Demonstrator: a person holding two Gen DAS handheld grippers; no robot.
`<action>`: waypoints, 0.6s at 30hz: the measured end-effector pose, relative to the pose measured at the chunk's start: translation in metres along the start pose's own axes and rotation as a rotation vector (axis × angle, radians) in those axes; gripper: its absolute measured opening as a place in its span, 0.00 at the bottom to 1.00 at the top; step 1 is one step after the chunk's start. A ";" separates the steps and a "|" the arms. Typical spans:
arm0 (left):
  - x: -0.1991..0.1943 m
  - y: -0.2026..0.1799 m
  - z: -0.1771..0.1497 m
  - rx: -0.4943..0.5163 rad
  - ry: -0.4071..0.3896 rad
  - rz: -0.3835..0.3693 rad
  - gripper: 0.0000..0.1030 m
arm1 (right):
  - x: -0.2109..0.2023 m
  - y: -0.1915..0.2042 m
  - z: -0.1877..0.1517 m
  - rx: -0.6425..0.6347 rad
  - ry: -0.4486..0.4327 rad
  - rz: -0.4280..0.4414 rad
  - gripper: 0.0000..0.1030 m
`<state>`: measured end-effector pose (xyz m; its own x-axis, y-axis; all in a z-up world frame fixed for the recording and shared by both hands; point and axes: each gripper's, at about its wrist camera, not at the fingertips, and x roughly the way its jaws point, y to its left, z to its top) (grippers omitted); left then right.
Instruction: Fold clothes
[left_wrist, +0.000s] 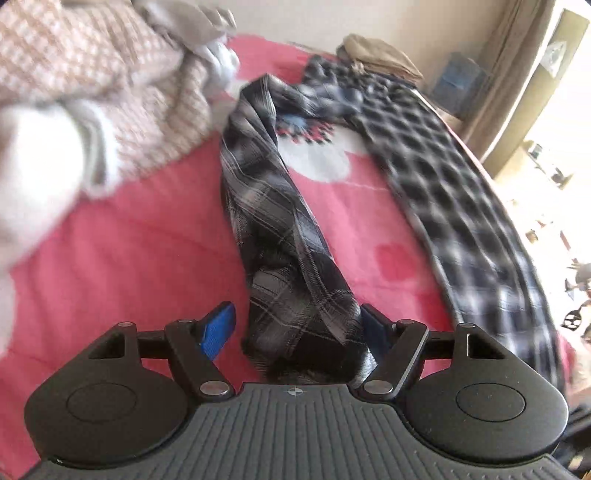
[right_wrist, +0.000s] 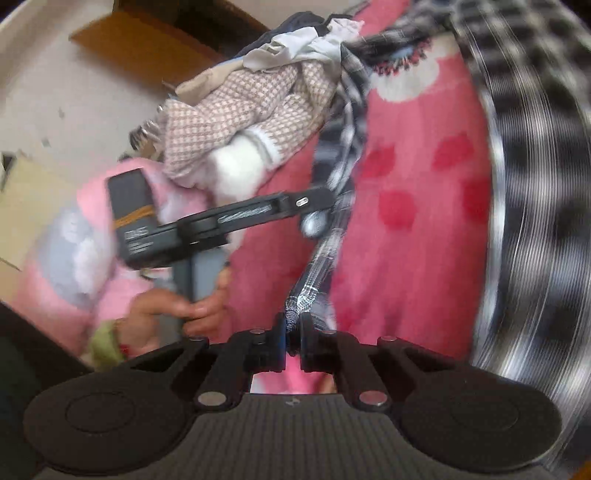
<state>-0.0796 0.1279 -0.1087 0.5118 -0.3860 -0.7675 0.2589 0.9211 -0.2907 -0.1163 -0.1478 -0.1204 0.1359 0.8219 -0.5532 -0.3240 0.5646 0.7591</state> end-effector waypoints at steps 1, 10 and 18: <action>0.001 0.000 -0.002 -0.016 0.014 -0.016 0.71 | -0.001 0.001 -0.003 0.006 0.002 0.013 0.06; 0.000 0.015 -0.016 -0.137 0.066 -0.117 0.69 | -0.008 0.011 -0.028 -0.003 0.041 -0.005 0.06; 0.001 0.021 -0.015 -0.160 0.060 -0.112 0.58 | -0.020 -0.003 -0.008 0.035 -0.081 -0.142 0.23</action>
<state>-0.0861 0.1479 -0.1248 0.4367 -0.4869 -0.7565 0.1750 0.8708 -0.4594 -0.1258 -0.1671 -0.1146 0.2538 0.7363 -0.6273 -0.2639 0.6766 0.6874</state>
